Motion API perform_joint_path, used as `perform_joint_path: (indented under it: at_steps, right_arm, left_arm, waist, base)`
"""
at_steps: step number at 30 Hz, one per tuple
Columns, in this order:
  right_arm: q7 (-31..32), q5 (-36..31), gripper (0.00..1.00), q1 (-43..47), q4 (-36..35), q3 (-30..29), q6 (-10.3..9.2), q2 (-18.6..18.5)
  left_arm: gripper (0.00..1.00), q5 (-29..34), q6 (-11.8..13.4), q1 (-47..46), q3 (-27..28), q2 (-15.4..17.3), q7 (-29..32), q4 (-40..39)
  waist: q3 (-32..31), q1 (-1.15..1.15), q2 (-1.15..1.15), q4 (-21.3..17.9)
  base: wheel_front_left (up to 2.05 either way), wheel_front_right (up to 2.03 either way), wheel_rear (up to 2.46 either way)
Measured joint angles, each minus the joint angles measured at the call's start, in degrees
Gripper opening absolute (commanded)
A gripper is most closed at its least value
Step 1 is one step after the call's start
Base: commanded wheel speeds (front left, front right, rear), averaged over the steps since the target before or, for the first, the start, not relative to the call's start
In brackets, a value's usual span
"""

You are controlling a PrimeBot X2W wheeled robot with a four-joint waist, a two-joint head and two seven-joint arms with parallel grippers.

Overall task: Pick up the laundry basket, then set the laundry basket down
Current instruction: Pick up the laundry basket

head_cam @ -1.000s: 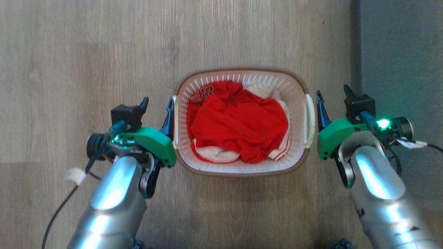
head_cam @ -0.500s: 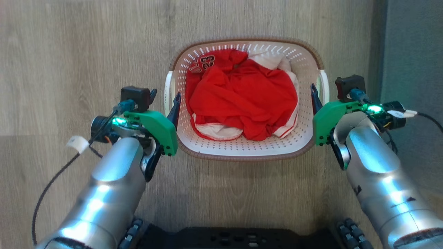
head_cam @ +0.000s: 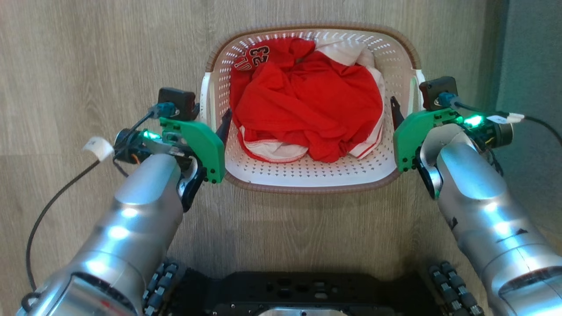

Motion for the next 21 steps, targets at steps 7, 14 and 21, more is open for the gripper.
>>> perform_joint_path:
  at_steps: [7, 14, 21]
  right_arm:
    - [1.4, 0.5, 1.00, -2.6, 2.4, 0.6, 0.00, 0.0]
    - [2.1, 3.5, 1.00, -4.1, 3.8, 2.1, 0.00, -0.1]
    - [2.1, 7.4, 1.00, -6.1, 4.4, 3.6, 0.00, -0.2]
  left_arm:
    - [1.00, -4.2, 0.0, -2.4, -4.5, 0.0, 3.0, 0.8]
    - [1.00, -6.9, 0.0, -4.3, -10.2, 0.0, 5.6, 0.3]
    - [1.00, -10.2, 0.0, -6.8, -13.8, 0.0, 5.7, 0.6]
  waist:
    - [2.2, 0.00, 0.00, 0.4]
    - [4.1, 0.00, 0.00, 0.9]
    - [5.6, 0.00, 0.00, 1.0]
  base:
    - [0.00, 0.00, 0.00]
    - [0.00, 0.00, 0.00]
    - [0.00, 0.00, 0.00]
